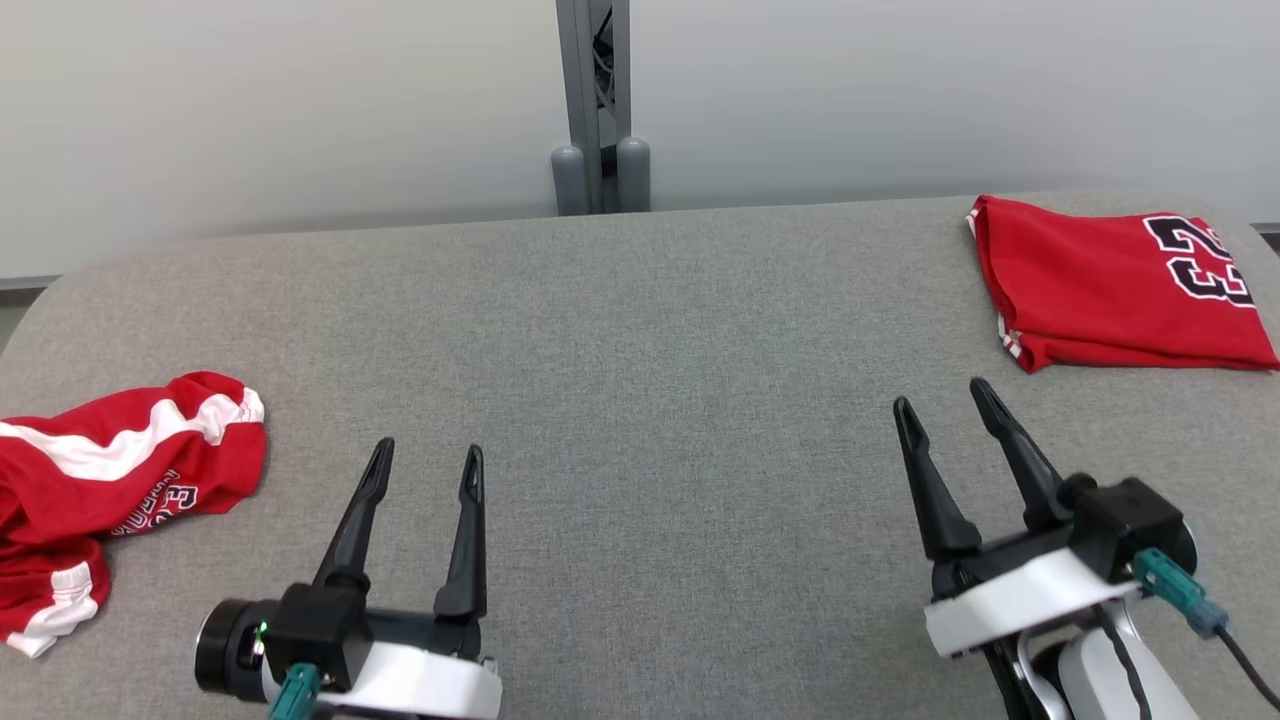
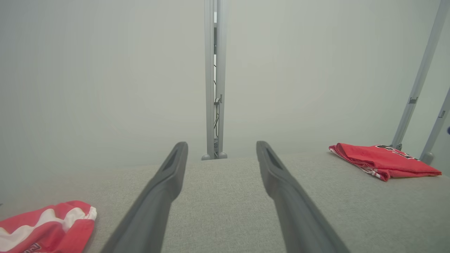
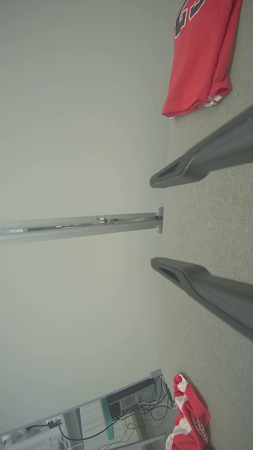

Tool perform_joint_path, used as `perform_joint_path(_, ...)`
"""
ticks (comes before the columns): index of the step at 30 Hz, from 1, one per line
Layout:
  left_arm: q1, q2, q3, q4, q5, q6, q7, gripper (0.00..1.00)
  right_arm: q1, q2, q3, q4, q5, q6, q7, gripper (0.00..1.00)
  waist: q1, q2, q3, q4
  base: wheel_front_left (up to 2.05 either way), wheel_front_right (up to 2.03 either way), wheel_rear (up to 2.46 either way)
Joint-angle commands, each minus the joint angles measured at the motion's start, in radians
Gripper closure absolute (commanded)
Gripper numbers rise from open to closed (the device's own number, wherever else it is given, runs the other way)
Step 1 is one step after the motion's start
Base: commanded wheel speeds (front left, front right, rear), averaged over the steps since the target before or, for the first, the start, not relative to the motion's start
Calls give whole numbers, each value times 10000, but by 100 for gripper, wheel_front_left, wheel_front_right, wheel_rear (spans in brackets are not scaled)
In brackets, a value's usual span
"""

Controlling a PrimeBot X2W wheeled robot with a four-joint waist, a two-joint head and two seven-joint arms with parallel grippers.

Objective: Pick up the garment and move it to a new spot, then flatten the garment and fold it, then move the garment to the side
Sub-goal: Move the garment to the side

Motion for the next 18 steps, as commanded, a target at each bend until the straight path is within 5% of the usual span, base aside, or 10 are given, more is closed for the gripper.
perform_joint_path(1,186,46,60,-31,98,-34,-48,0,170,-68,-45,-92,75,-3,-5,0,0,0,-77,-26,0,0,0)
perform_joint_path(18,1018,-234,689,1,240,-345,-46,0,1659,-109,57,-728,255,-3,-4,0,0,0,-477,-193,0,0,0)
